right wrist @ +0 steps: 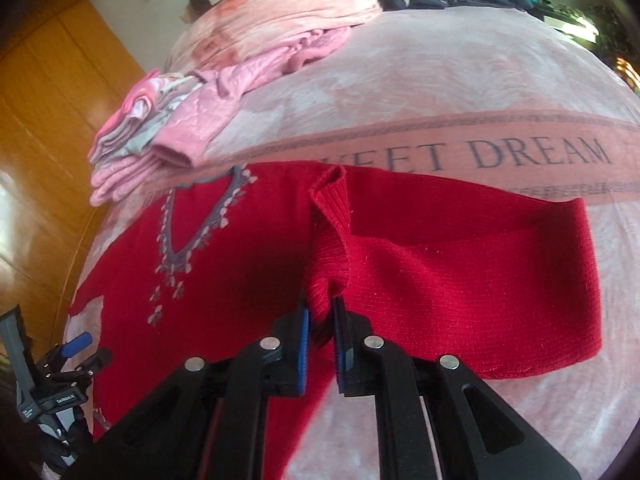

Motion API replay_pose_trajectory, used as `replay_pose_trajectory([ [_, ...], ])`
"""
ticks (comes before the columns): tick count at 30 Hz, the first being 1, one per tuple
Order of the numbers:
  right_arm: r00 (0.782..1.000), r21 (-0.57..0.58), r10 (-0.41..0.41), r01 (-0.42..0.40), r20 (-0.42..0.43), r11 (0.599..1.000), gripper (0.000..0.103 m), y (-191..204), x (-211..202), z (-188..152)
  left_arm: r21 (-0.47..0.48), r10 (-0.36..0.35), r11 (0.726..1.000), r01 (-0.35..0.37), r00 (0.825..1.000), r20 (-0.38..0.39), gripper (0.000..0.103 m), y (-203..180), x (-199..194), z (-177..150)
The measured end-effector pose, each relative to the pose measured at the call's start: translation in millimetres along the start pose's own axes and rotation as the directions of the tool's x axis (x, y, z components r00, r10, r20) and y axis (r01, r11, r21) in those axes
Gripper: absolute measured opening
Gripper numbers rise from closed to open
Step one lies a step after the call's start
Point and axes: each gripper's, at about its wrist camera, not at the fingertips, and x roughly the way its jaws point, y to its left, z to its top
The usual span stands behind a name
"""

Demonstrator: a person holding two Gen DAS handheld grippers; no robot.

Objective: Fold small clothes
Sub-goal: 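Lift the sleeve with the right tool, fold it across the body, release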

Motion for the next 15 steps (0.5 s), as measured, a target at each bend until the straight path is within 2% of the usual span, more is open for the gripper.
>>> replay_pose_trajectory([
  [4,0.997,-0.016,0.053,-0.054,-0.052,0.998,0.01,29,33,-1,0.0,-0.016,1.0,0.016,1.0,0.005,0.1,-2,0,7],
  [8,0.995,-0.011,0.028,-0.029,-0.1,1.0,0.016,32,56,-8,0.008,-0.044,0.999,0.044,0.999,0.001,0.1,-12,3,14],
  [10,0.995,0.008,0.055,-0.055,-0.086,0.998,0.024,27,49,-13,0.019,-0.075,0.997,0.075,0.997,-0.002,0.1,-23,5,19],
  [13,0.995,0.062,0.09,-0.088,-0.043,0.994,0.029,17,27,-23,0.048,-0.11,0.993,0.11,0.994,-0.001,0.1,-42,7,24],
  [15,0.997,0.113,0.078,-0.078,0.003,0.991,0.036,10,6,-34,0.07,-0.143,0.987,0.143,0.99,-0.008,0.099,-61,10,29],
])
